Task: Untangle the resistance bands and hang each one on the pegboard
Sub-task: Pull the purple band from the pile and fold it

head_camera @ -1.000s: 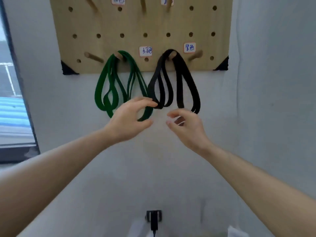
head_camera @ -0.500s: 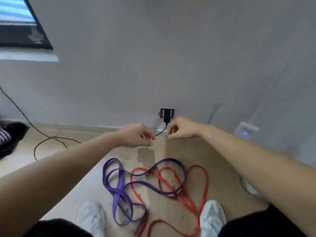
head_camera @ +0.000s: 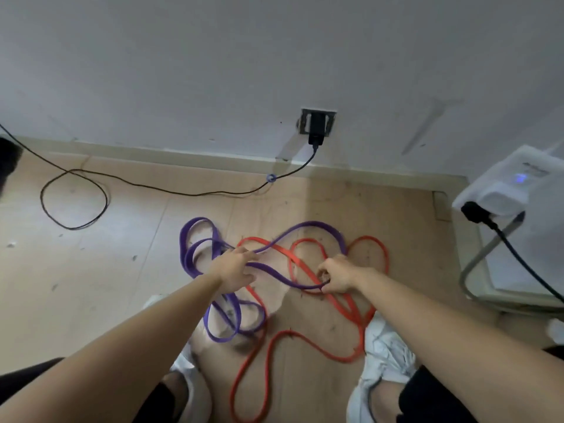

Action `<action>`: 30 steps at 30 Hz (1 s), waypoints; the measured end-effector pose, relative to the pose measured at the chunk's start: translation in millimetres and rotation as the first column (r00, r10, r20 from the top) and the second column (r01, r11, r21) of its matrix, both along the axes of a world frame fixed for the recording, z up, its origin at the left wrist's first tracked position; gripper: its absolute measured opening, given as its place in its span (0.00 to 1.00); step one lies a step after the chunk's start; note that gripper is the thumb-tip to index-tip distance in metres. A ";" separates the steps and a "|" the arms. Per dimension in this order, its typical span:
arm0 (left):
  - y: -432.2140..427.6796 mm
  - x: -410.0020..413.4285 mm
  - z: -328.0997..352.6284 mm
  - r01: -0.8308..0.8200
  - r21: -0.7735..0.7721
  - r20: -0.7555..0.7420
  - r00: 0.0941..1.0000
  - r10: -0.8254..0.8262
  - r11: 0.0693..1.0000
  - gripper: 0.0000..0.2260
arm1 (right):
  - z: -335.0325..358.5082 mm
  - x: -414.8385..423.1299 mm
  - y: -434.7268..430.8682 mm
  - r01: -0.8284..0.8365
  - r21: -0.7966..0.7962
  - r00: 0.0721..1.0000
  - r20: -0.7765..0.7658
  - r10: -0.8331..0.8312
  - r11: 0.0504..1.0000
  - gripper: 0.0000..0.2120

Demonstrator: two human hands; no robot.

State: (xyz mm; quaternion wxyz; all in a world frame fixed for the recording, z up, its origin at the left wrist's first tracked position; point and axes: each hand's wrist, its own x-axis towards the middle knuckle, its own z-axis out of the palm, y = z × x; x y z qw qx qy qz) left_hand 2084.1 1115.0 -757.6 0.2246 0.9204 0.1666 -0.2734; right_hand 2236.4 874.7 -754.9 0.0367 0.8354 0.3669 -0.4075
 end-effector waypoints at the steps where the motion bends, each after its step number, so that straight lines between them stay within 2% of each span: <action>1: 3.6 -5.5 -8.6 -0.036 0.032 -0.007 0.999 0.036 0.999 0.27 | -5.4 0.8 -5.4 -0.032 -0.035 0.999 0.021 0.033 0.999 0.16; 3: 9.7 -12.9 -22.3 -0.096 0.059 -0.011 0.995 0.097 0.994 0.27 | -13.5 2.9 -13.7 -0.085 -0.093 0.994 0.062 0.091 0.992 0.15; 7: 12.0 -16.7 -38.9 -0.095 0.092 -0.006 0.995 0.096 0.991 0.23 | -13.2 3.8 -15.8 -0.134 -0.125 0.978 0.144 0.152 0.983 0.07; 10: 11.5 -18.1 -43.2 -0.080 0.087 -0.031 0.996 0.083 0.993 0.14 | -1.1 11.4 -12.5 -0.110 -0.113 0.974 0.186 0.130 0.987 0.06; 12: 10.2 -20.1 -41.6 -0.041 0.088 -0.052 0.998 0.046 0.995 0.09 | 6.1 20.9 -12.3 -0.058 -0.064 0.983 0.170 0.069 0.996 0.02; 14: 7.7 -19.9 -33.3 -0.059 0.048 -0.032 0.998 0.060 0.997 0.08 | 13.3 30.0 -12.5 0.024 -0.011 0.988 0.151 -0.022 1.000 0.07; 18: 6.8 -11.7 -4.1 -0.113 -0.154 0.067 0.990 0.124 0.982 0.06 | 42.0 44.4 -7.3 0.156 0.136 0.967 0.180 -0.179 0.978 0.06; 21: 11.4 -1.9 27.1 -0.200 -0.315 0.121 0.961 0.248 0.928 0.05 | 74.1 55.2 3.6 0.213 0.314 0.935 0.209 -0.286 0.925 0.04; 24: 14.8 15.7 67.1 -0.296 -0.476 0.190 0.885 0.426 0.828 0.04 | 119.6 65.3 16.3 0.252 0.481 0.887 0.232 -0.399 0.840 0.04; 26: 13.5 28.7 99.3 -0.289 -0.534 0.259 0.838 0.480 0.794 0.02 | 154.2 71.7 22.7 0.274 0.581 0.854 0.219 -0.471 0.766 0.04; 30: 14.2 44.7 164.3 -0.217 -0.566 0.398 0.773 0.494 0.795 0.02 | 228.3 80.4 28.7 0.231 0.756 0.796 0.216 -0.566 0.613 0.03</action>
